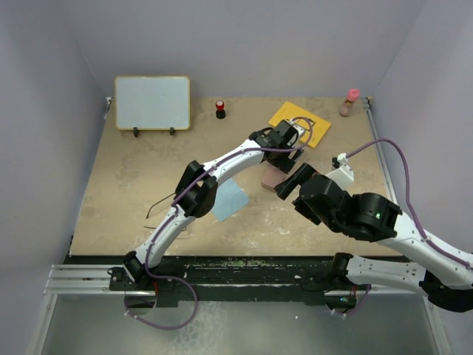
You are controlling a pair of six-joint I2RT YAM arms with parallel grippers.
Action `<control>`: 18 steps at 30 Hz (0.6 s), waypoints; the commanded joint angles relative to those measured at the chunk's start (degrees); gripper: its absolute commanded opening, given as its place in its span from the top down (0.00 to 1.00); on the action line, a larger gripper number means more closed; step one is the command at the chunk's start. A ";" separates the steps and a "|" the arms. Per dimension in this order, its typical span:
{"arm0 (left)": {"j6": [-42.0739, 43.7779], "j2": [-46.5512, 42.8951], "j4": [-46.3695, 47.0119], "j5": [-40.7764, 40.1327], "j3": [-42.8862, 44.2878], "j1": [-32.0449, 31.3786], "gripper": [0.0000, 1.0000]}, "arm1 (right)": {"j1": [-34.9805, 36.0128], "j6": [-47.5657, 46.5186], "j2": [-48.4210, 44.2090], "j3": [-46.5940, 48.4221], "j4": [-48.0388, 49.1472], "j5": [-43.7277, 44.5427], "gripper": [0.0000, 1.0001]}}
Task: Organize the sunglasses
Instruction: Pick up the sunglasses case from the center of the board.
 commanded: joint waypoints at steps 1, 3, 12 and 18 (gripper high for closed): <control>-1.28 -0.17 0.06 -0.82 0.40 -0.02 0.09 | 0.27 1.34 -0.47 -0.04 -0.19 0.77 0.00; -1.11 0.05 0.12 -0.95 0.37 -0.02 0.11 | 0.37 1.54 -0.36 -0.04 -0.41 0.73 0.00; -0.94 0.23 -0.82 1.44 0.91 0.07 0.55 | 0.31 1.69 -0.38 0.03 -0.77 0.73 0.00; 0.68 -2.64 -5.22 4.50 2.99 2.49 0.96 | 0.25 -0.26 -0.35 0.72 0.04 0.66 0.00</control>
